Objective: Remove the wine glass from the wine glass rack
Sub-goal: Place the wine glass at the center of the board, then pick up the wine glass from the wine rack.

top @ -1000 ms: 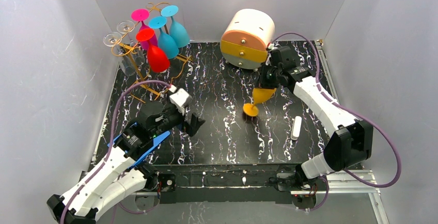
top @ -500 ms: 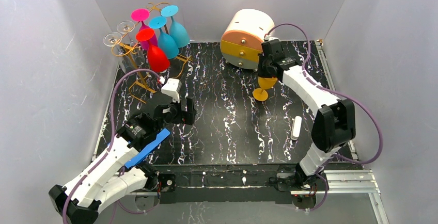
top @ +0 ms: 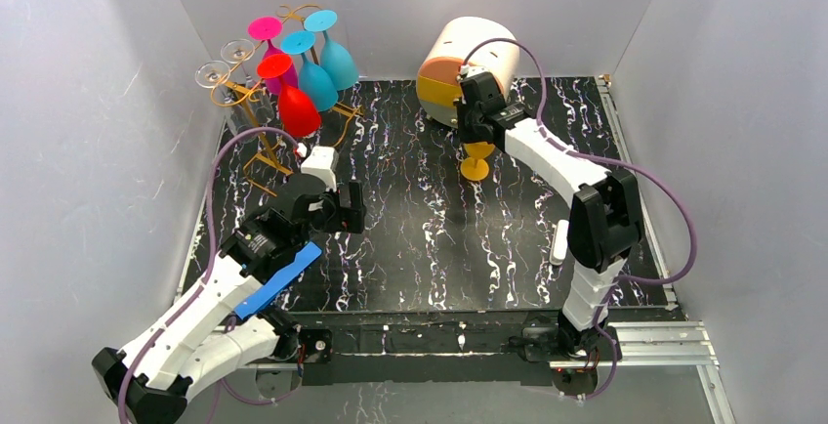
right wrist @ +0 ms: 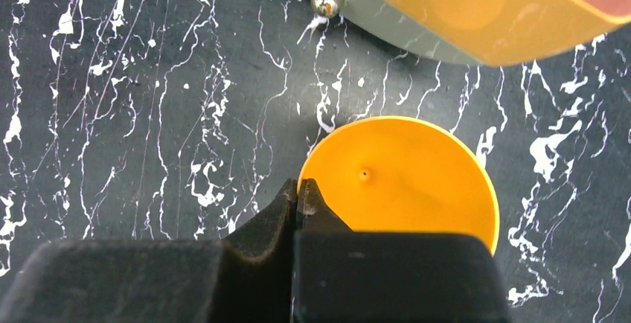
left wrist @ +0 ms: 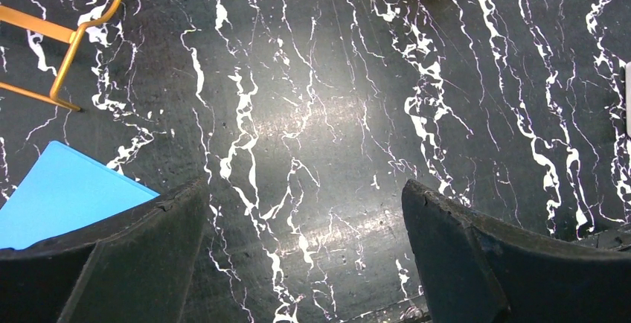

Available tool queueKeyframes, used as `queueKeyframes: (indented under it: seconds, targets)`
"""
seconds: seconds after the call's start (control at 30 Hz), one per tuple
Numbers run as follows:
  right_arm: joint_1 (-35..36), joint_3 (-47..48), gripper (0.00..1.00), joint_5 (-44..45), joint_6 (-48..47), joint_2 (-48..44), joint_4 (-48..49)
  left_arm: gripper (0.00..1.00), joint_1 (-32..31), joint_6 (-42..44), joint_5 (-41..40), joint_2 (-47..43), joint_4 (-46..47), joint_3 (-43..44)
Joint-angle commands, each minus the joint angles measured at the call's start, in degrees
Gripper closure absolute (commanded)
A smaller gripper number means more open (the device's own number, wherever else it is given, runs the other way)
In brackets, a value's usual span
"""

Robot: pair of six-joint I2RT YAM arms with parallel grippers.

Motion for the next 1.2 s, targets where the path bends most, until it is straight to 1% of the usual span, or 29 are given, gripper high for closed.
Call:
queueKeyframes:
  seconds: [0.0,0.23,0.37,0.43,0.6,0.63,0.7,0.73,0.77,0.83,0.9,1.0,1.1,1.17]
  targets:
    - [-0.27,4.00,0.94,-0.45,-3.45,2.42,0.42,0.02,-0.01,-1.19,-2.95,-0.29,-2.34,2.56]
    - [-0.29,8.46,0.86,-2.61,-3.77,4.34,-1.77,0.02,-0.04,-2.56,-5.02,0.40,-4.57,5.16]
    - [-0.27,9.58,0.78,-2.85,-4.00,5.08,-2.64,0.02,-0.01,-3.05,-6.46,0.95,-5.96,6.40]
    - [-0.27,10.88,0.68,-2.74,-5.13,5.48,-3.76,0.02,-0.01,-2.51,-6.10,1.05,-6.21,6.44]
    - [-0.27,18.33,0.64,-3.51,-7.15,6.29,-8.84,0.02,-0.05,-2.73,-6.86,2.38,-7.20,6.13]
    - [-0.28,19.43,0.60,-3.95,-7.16,6.11,-9.54,0.02,-0.06,-2.75,-6.55,2.90,-7.29,6.47]
    - [-0.27,20.32,0.46,-5.43,-7.25,4.92,-9.89,0.02,-0.01,-2.18,-5.45,3.83,-6.73,6.68]
    - [-0.27,20.48,0.40,-6.19,-7.17,4.07,-9.88,0.02,-0.02,-1.24,-3.66,4.20,-5.83,6.46]
    - [-0.33,20.39,0.38,-6.92,-7.12,3.11,-9.86,0.02,-0.03,-0.11,-2.28,4.67,-5.28,6.21]
    - [-0.27,19.36,0.31,-8.63,-6.51,0.14,-9.83,0.02,-0.01,0.48,-2.08,5.86,-5.29,6.31]
    - [-0.27,16.47,0.28,-10.66,-5.21,-3.40,-9.10,0.02,0.33,0.78,-1.00,7.10,-5.47,6.78]
    - [-0.30,8.12,0.24,-15.90,-2.52,-10.29,-5.92,0.02,2.38,0.61,2.57,9.17,-5.52,8.44]
    - [-0.34,-1.52,0.19,-19.03,1.59,-17.76,-2.71,0.02,8.86,-0.28,10.10,10.90,-4.37,9.91]
    - [-0.28,-6.87,0.17,-20.78,5.15,-22.67,-0.87,0.02,14.63,-1.23,19.49,11.19,-2.24,11.15]
